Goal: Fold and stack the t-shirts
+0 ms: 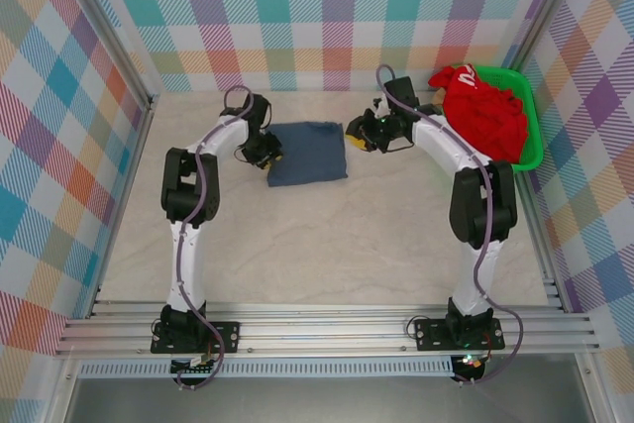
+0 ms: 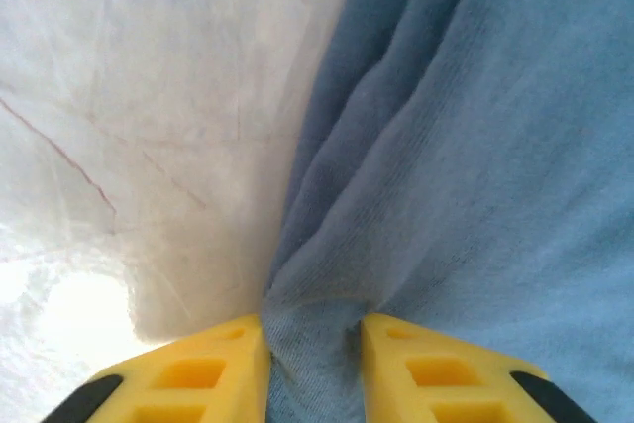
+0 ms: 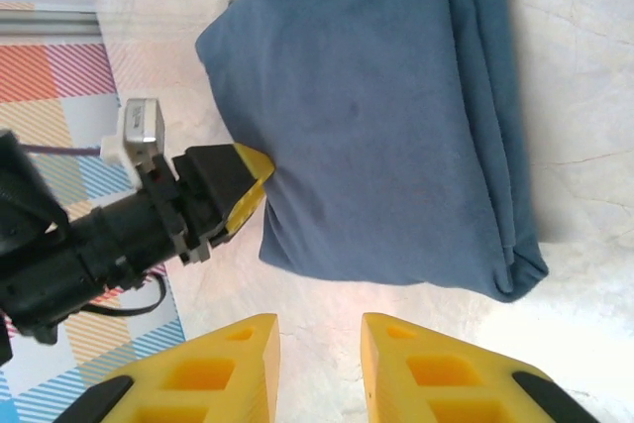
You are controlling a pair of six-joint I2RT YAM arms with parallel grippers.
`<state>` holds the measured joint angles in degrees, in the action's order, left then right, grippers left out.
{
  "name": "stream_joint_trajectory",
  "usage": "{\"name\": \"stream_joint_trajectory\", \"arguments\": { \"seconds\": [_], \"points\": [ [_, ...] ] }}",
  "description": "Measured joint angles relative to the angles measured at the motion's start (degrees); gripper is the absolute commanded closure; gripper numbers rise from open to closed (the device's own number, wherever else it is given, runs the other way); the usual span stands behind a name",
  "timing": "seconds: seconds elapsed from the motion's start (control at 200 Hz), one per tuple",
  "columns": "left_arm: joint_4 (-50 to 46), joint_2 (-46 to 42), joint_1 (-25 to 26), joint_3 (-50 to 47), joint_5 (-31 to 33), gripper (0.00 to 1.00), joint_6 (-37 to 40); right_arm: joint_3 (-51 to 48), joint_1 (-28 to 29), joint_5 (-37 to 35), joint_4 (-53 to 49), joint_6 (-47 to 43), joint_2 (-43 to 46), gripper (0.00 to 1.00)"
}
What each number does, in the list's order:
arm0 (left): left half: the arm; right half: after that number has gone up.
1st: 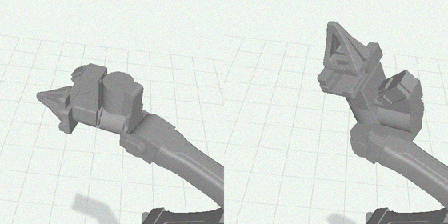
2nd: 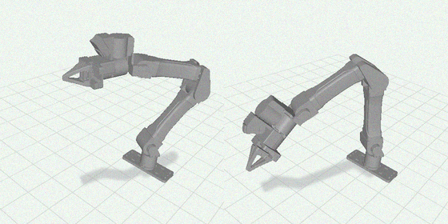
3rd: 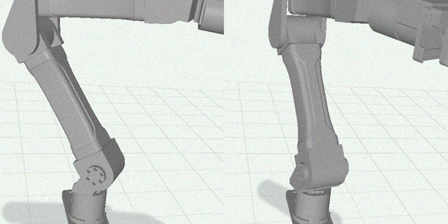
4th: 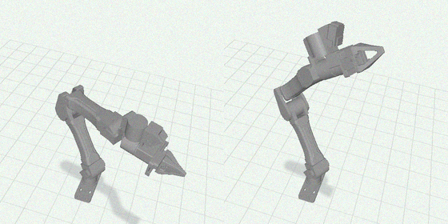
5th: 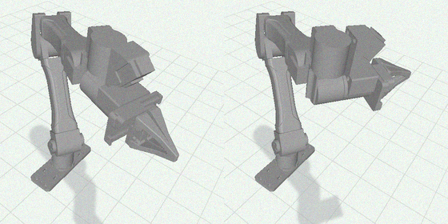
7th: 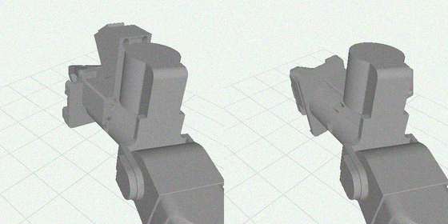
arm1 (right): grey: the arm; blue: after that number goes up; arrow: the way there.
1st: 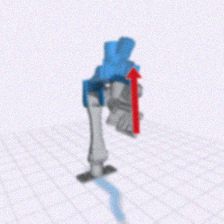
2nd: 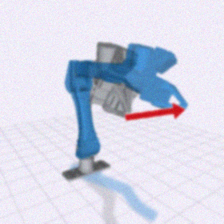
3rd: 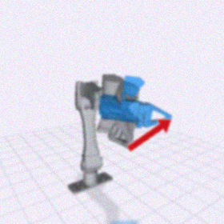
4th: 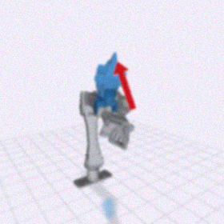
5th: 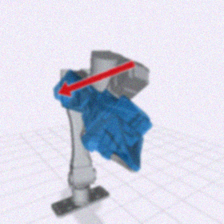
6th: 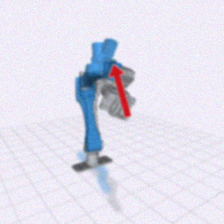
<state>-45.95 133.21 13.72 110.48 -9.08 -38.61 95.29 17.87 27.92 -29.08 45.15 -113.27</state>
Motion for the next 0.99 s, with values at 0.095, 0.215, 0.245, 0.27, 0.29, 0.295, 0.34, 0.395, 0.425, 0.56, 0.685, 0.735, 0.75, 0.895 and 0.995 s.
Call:
{"name": "stream_joint_trajectory", "arguments": {
  "seconds": [0.095,0.215,0.245,0.27,0.29,0.295,0.34,0.395,0.425,0.56,0.685,0.735,0.75,0.895,0.995],
  "points": [
    [-3.37,1.79,0.85,4.13,4.48,0.93,1.88,-1.38,0.00,0.22,-0.07,0.00,1.55,0.73],
    [-7.98,1.97,1.60,6.03,11.17,0.98,4.85,-3.30,-0.07,0.22,-0.04,-0.02,3.04,0.73],
    [-9.22,1.97,1.77,6.03,12.81,0.98,5.64,-3.91,-0.09,0.22,-0.07,-0.02,3.34,0.74],
    [-10.12,1.95,1.88,5.84,13.99,0.99,6.21,-4.35,-0.20,0.22,-0.09,-0.02,3.56,0.74],
    [-10.64,1.81,1.92,5.44,14.88,0.99,6.60,-4.72,-0.26,0.22,-0.09,-0.02,3.74,0.74],
    [-10.80,1.70,1.95,5.20,15.30,0.99,6.75,-4.85,-0.26,0.22,-0.11,-0.02,3.78,0.74],
    [-11.13,0.33,1.97,2.43,17.55,1.00,7.98,-5.64,-0.28,0.24,-0.17,-0.02,4.11,0.74],
    [-11.32,-2.97,1.92,-3.02,20.55,1.00,9.18,-6.71,-0.44,0.46,-0.15,-0.02,4.63,0.74],
    [-11.52,-5.31,1.90,-6.69,22.25,1.00,9.84,-7.41,-0.50,0.61,-0.13,-0.04,5.03,0.74],
    [-14.58,-17.90,0.83,-22.64,29.18,1.00,12.44,-9.99,-1.01,1.31,-0.28,-0.02,7.02,0.74],
    [-17.62,-28.00,-1.42,-30.08,35.39,0.86,14.36,-11.72,-1.03,2.32,0.02,0.00,8.09,0.74],
    [-18.58,-31.10,-2.03,-31.54,38.45,0.66,15.23,-12.37,-1.03,2.86,0.07,0.02,8.13,0.74],
    [-18.71,-31.76,-2.19,-31.87,39.34,0.64,15.41,-12.57,-1.03,2.99,0.15,0.02,8.13,0.74],
    [-21.00,-35.04,-2.69,-32.63,45.90,0.38,14.95,-13.94,-1.03,3.96,0.33,0.26,8.13,0.74],
    [-23.04,-34.69,-2.67,-31.15,45.90,0.40,12.79,-13.99,-1.03,4.13,0.33,0.26,8.39,0.74]
  ]
}}
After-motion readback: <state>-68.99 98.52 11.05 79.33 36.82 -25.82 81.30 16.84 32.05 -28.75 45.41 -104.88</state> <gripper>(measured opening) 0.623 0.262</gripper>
